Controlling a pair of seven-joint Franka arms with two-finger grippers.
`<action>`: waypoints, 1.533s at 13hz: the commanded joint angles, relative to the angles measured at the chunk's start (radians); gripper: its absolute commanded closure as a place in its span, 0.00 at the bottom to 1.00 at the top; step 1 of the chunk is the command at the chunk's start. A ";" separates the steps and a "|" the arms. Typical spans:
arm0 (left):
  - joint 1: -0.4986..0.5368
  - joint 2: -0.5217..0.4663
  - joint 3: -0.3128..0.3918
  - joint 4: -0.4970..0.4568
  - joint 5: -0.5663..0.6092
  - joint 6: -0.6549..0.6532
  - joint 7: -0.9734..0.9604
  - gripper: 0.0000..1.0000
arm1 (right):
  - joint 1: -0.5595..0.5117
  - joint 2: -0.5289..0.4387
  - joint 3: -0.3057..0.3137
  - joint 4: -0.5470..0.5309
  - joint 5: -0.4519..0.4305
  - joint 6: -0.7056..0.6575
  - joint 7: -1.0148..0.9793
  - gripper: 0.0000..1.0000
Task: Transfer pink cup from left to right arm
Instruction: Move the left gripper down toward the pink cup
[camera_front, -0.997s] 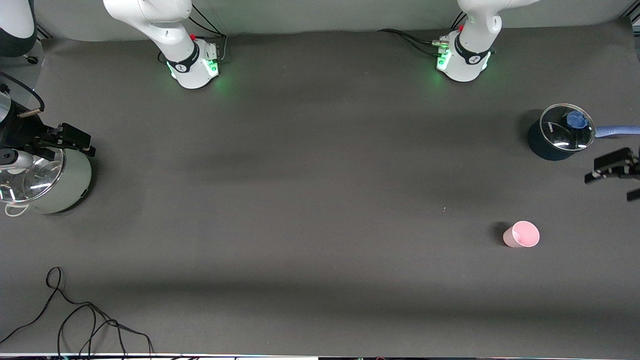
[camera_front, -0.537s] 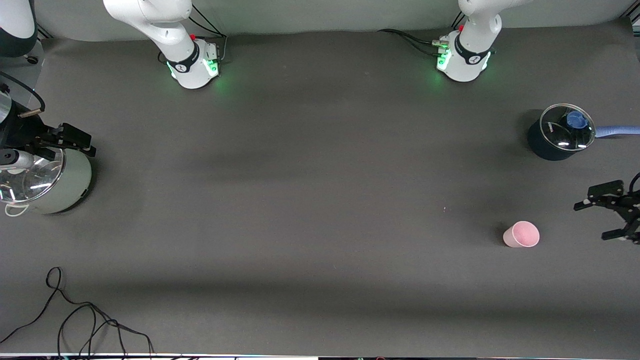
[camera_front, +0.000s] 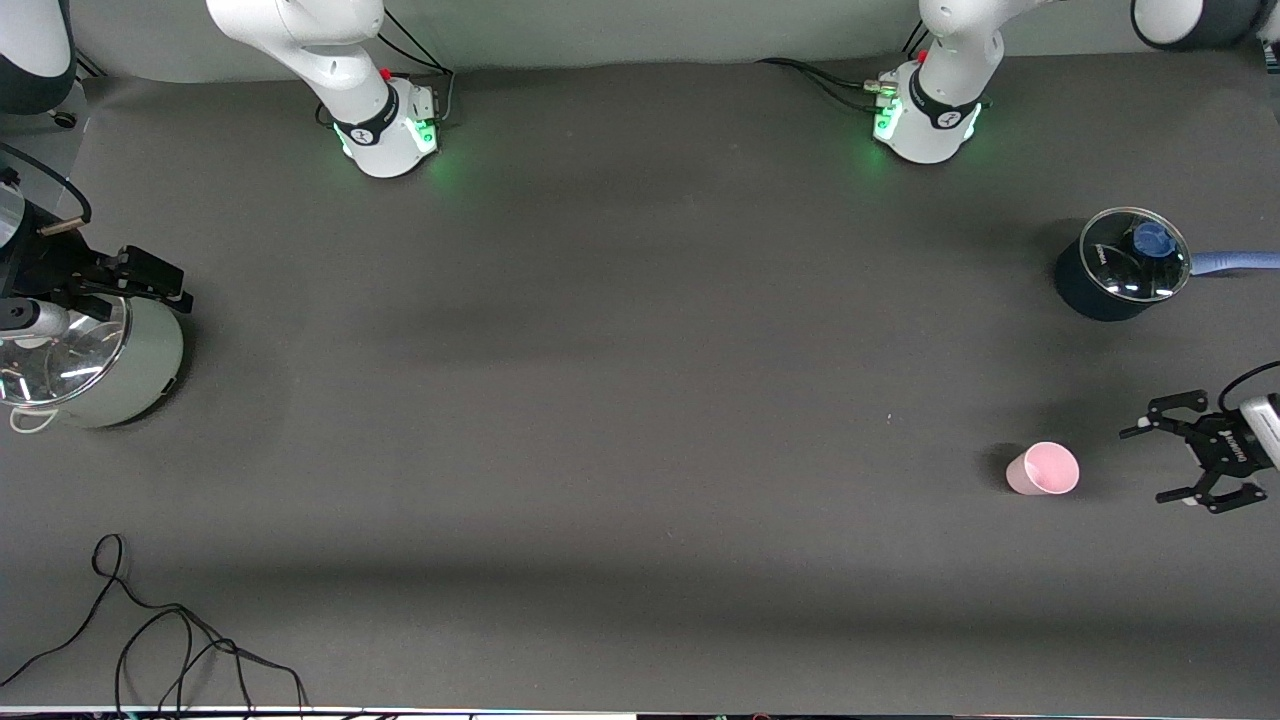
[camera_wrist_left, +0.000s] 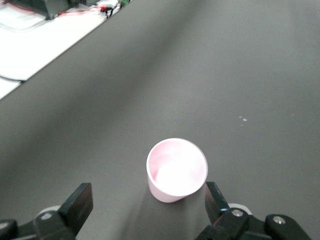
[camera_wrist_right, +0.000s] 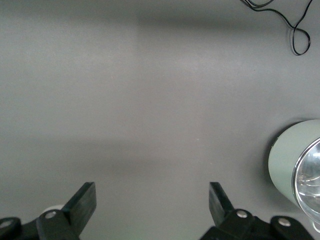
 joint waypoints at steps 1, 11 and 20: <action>0.037 0.110 -0.009 0.021 -0.118 -0.010 0.218 0.00 | -0.002 0.006 0.000 0.016 0.010 -0.015 0.003 0.00; 0.103 0.244 -0.016 0.001 -0.290 -0.142 0.444 0.00 | -0.004 0.006 0.000 0.018 0.010 -0.015 0.002 0.00; 0.132 0.273 -0.019 -0.033 -0.363 -0.269 0.443 0.00 | -0.005 0.006 0.000 0.016 0.008 -0.015 0.002 0.00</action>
